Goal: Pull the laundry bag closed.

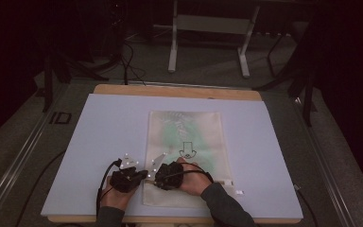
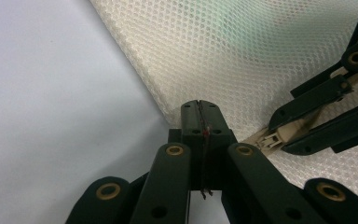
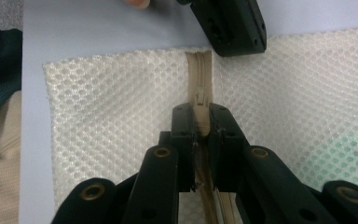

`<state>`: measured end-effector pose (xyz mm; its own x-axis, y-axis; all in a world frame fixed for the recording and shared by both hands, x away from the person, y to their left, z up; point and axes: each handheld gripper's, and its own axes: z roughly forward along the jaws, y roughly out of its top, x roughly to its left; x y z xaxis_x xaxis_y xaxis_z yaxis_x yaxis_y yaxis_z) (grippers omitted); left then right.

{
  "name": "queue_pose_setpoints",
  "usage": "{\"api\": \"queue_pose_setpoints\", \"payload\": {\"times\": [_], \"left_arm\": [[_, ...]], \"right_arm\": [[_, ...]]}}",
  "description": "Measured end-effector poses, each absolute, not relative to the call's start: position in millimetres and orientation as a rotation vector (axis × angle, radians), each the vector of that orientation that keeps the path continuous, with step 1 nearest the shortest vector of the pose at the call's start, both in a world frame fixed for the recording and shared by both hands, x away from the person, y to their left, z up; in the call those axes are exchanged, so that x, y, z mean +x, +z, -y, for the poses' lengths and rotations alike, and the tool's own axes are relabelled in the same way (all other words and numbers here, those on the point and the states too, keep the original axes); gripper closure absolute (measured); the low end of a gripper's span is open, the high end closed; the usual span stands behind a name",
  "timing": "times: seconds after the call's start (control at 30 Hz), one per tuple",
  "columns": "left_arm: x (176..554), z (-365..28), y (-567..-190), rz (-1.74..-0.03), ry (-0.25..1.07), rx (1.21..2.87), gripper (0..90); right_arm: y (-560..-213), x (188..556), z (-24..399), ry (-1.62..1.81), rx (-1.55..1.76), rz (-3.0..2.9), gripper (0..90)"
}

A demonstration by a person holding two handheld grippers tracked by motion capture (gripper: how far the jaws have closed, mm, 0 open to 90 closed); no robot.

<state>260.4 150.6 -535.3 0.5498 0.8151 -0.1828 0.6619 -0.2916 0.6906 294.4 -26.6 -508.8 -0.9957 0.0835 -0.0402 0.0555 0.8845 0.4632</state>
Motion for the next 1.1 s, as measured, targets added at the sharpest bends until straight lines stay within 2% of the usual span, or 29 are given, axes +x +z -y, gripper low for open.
{"api": "queue_pose_setpoints", "payload": {"times": [1.1], "left_arm": [[260.4, -151.2, -535.5, -1.192, 0.256, 2.035, 89.6]], "right_arm": [[-502.9, 292.3, 45.3, 0.672, 0.086, -3.002, 82.2]]}}
